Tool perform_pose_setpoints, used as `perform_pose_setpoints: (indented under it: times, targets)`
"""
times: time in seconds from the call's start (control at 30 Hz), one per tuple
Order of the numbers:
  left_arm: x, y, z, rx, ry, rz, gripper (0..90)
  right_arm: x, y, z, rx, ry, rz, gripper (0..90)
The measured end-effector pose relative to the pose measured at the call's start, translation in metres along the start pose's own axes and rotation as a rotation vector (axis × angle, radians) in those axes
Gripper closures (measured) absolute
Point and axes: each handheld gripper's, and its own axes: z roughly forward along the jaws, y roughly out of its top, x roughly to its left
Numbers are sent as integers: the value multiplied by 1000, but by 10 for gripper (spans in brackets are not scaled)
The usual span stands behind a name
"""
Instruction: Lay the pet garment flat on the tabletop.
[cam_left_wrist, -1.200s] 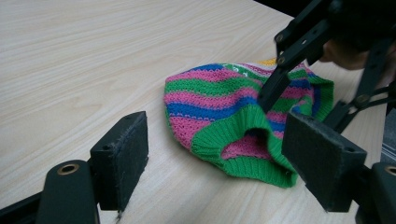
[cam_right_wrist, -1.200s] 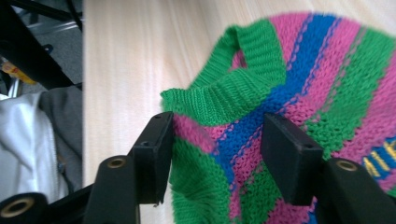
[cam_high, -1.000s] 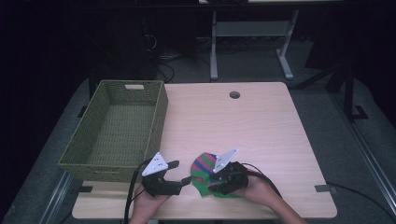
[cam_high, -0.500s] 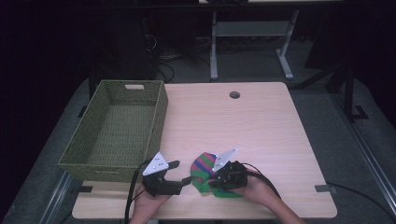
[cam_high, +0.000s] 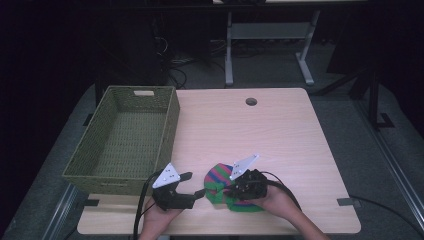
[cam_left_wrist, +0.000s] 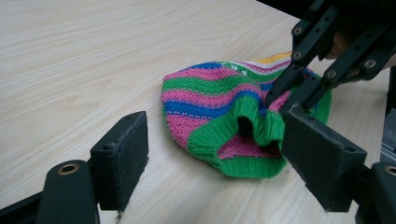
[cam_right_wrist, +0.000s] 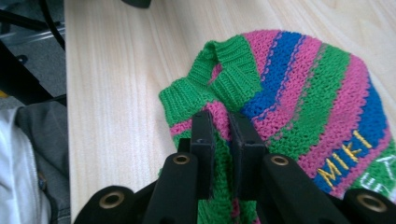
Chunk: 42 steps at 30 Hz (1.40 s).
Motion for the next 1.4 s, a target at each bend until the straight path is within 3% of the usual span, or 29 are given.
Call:
perform_pose_setpoints:
  times: [0.17,0.57,1.0,1.4]
  targets:
    - [0,0,0,-7,-3,-5,226,-3,0,-11,-42,13,36,810]
    - [0,1,0,-19,-16,-1,225,-9,9,-33,-94,-8,50,812]
    - [-7,3,1,-35,-32,44,225,-16,11,-55,-156,-26,65,814]
    - [-12,4,11,-22,-55,50,225,-23,7,-78,-222,1,96,815]
